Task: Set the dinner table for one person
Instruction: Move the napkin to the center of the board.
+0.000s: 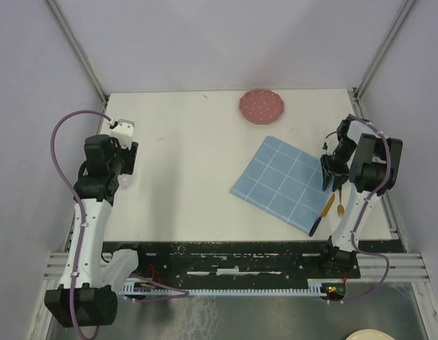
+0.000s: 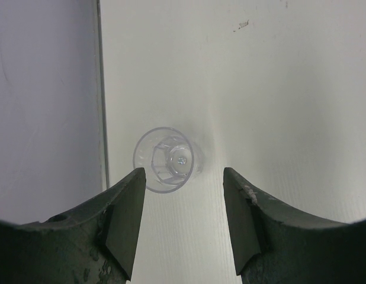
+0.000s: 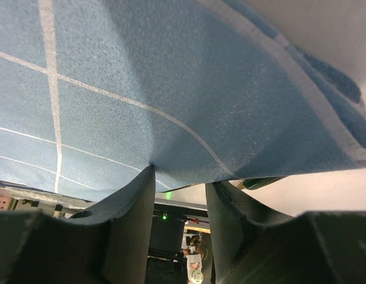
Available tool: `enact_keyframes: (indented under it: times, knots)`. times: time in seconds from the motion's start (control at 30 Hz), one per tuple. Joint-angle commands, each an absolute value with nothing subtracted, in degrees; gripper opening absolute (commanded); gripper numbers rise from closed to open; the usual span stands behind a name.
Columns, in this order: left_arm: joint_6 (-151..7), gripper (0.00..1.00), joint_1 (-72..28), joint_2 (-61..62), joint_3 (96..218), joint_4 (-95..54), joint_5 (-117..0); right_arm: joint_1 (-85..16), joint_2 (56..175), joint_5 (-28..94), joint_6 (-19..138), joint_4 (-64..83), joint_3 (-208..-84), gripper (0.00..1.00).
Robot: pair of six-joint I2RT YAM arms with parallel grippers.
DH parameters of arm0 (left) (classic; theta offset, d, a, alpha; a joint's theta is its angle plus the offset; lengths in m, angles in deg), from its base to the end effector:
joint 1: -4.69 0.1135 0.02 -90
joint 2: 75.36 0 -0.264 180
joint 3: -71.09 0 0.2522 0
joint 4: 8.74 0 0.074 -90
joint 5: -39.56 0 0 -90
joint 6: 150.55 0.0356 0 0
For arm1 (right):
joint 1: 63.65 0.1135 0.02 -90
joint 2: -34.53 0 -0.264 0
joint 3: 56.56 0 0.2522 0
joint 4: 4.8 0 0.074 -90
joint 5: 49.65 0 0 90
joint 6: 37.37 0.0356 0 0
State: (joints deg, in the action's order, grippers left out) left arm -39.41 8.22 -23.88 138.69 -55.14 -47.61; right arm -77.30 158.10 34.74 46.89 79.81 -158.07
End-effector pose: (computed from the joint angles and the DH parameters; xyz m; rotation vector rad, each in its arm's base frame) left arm 0.1920 0.0136 0.3348 0.2939 2.0933 0.3102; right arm 0.3587 -0.0835 0.1339 -0.2180 -2.8557 -0.2090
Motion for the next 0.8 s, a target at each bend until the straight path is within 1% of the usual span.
enact_keyframes:
  times: [0.0, 0.13, 0.4, 0.57, 0.7, 0.77]
  knots:
    - [-36.9, 0.62, 8.4, -23.2, 142.4, -55.4, -47.2, -77.5, 161.3, 33.4, 47.0, 75.2, -158.9, 0.47]
    - [-35.8, 0.62, 8.3, -22.9, 143.6, -55.8, -46.6, -77.5, 162.4, 33.1, 46.5, 76.7, -160.2, 0.45]
    - [-36.2, 0.62, 8.3, -21.9, 144.2, -55.7, -46.6, -77.5, 163.8, 35.3, 44.9, 78.7, -163.0, 0.36]
    - [-36.2, 0.62, 8.4, -21.6, 144.2, -55.0, -46.5, -77.5, 164.7, 36.1, 43.5, 80.8, -166.4, 0.27]
    - [-35.9, 0.62, 8.4, -21.2, 144.9, -55.0, -46.2, -77.5, 167.3, 36.0, 43.5, 83.1, -170.9, 0.15]
    - [-35.6, 0.62, 8.3, -21.2, 145.3, -54.9, -46.0, -77.6, 168.1, 35.8, 43.4, 83.8, -172.5, 0.11]
